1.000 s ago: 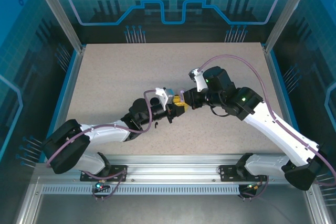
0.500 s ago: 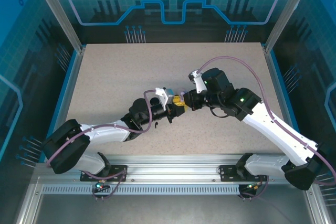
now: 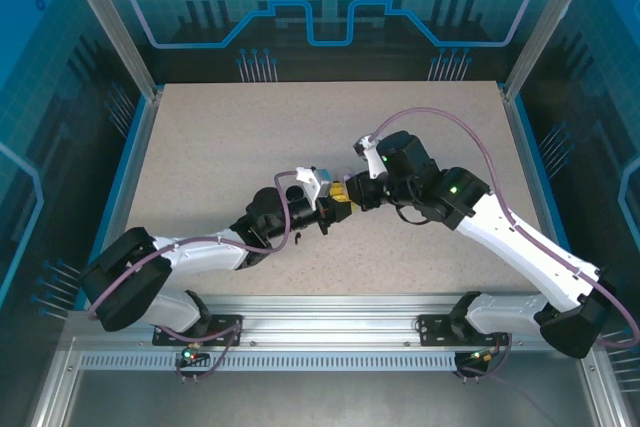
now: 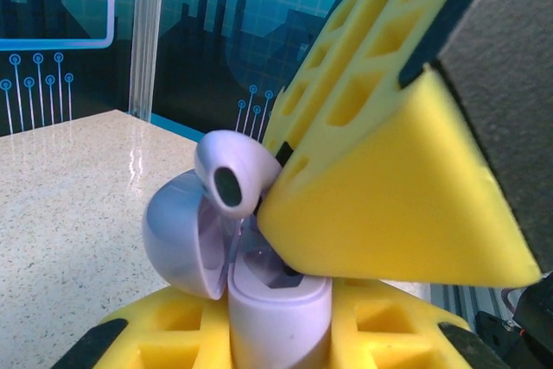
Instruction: Insert the wireless bluetooth earbuds into the charging case
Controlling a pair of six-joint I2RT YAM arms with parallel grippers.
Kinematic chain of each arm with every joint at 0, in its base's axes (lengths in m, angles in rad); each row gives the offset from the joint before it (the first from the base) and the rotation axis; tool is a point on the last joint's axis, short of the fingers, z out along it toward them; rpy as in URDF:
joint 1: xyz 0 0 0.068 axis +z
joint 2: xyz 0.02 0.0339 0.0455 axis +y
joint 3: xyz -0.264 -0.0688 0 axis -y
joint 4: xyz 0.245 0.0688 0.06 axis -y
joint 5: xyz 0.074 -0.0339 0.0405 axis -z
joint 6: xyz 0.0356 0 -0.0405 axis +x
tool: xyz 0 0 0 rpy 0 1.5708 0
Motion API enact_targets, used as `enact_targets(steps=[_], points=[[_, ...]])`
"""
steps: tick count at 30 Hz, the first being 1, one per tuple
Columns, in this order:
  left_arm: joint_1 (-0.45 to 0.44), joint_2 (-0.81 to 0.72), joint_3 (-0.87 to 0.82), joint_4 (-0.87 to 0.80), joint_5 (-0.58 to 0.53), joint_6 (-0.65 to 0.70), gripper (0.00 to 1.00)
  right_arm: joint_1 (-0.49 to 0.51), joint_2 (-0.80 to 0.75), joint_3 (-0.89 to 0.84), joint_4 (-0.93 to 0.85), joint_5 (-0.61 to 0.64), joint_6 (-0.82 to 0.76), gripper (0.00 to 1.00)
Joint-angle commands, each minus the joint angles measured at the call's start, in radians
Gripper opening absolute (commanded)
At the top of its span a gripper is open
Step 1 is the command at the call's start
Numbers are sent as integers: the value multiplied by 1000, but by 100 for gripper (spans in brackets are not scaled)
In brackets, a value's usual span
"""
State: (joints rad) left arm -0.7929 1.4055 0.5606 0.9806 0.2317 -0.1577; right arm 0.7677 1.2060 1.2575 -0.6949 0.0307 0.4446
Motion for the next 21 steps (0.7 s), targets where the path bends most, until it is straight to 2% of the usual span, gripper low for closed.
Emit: enact_targets(steps=[1,21], points=[[-4,-11,16,70,6,3,3,16,18,18,-31,24,-2,16],[-3,-4,16,72,5,2,3,16,4,26,-51,37,-16,19]])
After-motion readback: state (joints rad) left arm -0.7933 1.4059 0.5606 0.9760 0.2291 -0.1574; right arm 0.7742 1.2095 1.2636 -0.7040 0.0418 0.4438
